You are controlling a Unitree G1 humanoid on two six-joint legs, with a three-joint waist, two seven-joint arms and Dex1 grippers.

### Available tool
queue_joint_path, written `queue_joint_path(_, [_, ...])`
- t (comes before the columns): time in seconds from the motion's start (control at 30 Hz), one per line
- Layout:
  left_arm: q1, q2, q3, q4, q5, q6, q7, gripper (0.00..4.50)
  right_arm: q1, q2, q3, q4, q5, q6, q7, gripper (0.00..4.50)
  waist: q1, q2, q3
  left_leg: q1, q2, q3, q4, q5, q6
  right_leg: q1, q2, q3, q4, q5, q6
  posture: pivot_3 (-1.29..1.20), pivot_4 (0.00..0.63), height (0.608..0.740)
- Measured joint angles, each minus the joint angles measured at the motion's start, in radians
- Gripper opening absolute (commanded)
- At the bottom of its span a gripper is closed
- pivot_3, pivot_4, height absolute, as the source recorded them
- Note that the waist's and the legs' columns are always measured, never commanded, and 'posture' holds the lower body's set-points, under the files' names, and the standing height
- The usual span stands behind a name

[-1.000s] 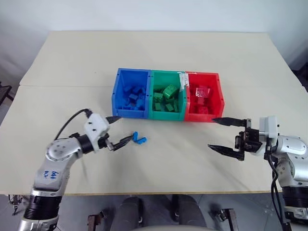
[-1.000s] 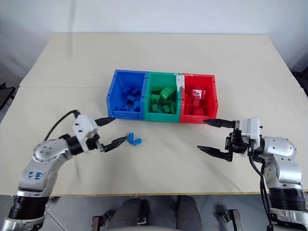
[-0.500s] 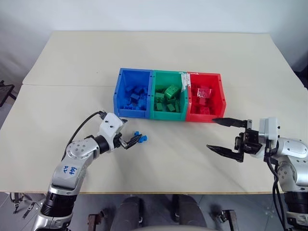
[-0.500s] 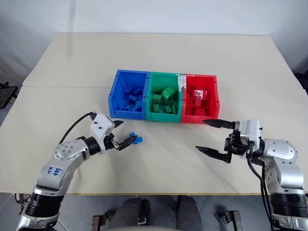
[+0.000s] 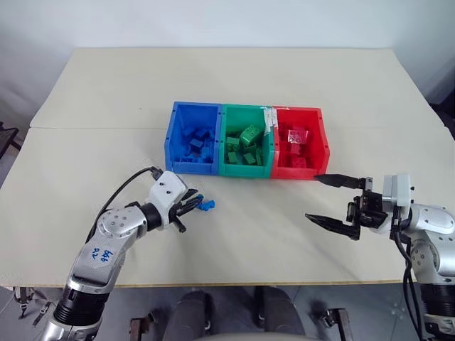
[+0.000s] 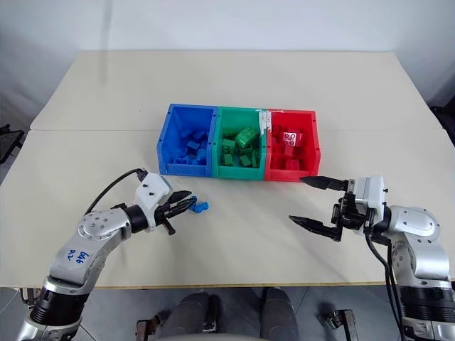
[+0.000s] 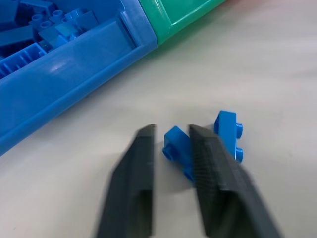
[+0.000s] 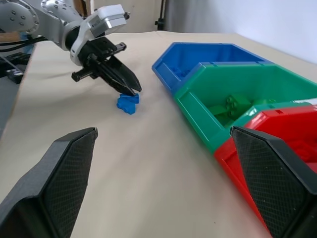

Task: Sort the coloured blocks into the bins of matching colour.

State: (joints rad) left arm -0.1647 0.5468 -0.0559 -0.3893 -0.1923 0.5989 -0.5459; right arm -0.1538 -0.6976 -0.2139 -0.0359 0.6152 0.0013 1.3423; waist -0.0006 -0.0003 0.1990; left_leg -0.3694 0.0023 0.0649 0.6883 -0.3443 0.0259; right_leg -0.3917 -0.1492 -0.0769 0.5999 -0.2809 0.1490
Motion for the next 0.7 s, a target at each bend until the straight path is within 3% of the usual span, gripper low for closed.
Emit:
queue_joint_path(0.23, [0.016,0.002,0.019,0.01,-0.009,-0.036,-0.012,0.88,-0.021,0.0,0.0,0.0,0.0,0.003,0.007,4.5,0.001,0.0,0.0,0.0,0.0,0.0,0.0,0.0,0.0,0.0,-0.001,0.0,0.0,0.0,-0.001,0.0,0.15,0.74])
queue_joint_path(0.4, [0.018,-0.019,0.047,0.077,-0.028,-0.153,-0.055,2.08,-0.024,0.0,0.001,0.003,-0.001,0.003,0.009,4.5,0.002,0.0,0.0,-0.002,0.0,0.0,0.0,0.0,0.0,-0.001,-0.001,0.0,0.0,0.0,-0.001,0.0,0.15,0.74])
queue_joint_path(0.53, [0.002,0.057,0.028,0.095,-0.031,-0.292,-0.194,3.33,-0.029,0.0,0.003,0.005,-0.002,0.002,0.009,4.5,0.002,0.0,0.0,-0.002,-0.001,0.0,-0.002,0.0,0.0,-0.002,-0.001,-0.001,0.0,0.0,-0.001,0.0,0.15,0.74])
queue_joint_path(0.7, [-0.057,0.067,-0.036,0.117,-0.016,-0.306,-0.259,3.33,-0.031,0.0,0.003,0.007,-0.003,0.0,0.009,4.5,0.003,0.0,0.0,-0.002,-0.001,0.0,-0.003,-0.001,0.0,-0.001,0.0,-0.001,0.0,0.0,0.0,0.0,0.15,0.74])
